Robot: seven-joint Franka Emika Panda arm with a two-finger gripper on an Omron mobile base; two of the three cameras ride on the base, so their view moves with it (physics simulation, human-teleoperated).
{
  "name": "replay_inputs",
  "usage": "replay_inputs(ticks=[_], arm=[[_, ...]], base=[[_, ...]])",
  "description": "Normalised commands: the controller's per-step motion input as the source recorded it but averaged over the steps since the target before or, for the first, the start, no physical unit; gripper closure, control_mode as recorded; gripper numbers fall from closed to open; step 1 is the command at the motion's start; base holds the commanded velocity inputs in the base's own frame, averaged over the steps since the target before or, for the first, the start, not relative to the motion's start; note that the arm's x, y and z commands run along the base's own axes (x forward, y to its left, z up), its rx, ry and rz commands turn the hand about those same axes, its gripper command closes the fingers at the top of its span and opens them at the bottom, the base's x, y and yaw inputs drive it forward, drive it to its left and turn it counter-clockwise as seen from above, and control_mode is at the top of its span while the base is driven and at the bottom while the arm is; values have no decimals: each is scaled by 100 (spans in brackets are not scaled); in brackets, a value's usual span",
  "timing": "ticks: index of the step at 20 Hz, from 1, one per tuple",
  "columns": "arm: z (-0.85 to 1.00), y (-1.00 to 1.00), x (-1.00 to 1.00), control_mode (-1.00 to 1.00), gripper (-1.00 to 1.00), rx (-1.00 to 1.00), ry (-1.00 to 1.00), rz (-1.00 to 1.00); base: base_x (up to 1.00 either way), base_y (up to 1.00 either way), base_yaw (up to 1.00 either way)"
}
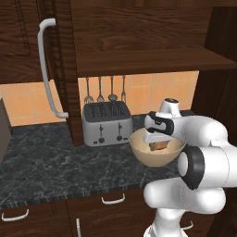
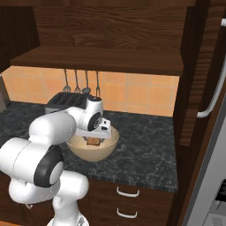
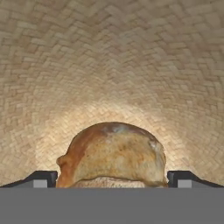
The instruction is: Open the cabinet, pick up the bread from the cabinet and place it in the basket. Then move the basket to the dining counter.
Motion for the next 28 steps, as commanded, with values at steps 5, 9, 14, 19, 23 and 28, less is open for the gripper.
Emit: replay_inputs(ticks=[5,9,14,19,23,28], arm=[[-10,-6,-28,-100,-100,-2,-7,-7],[-20,0,-21,-100,-100,1,-12,0],[74,0,-68,-100,-100,4,-34,-7],[62,0,-46,-100,-100,0,-17,-19],[97,-4,-31,-100,-100,0,-2,-30],[59,-30,-28,-100,-100,16,18,-16]], base=[[0,0,0],[0,0,0],[0,0,0],[0,0,0],[0,0,0],[0,0,0]])
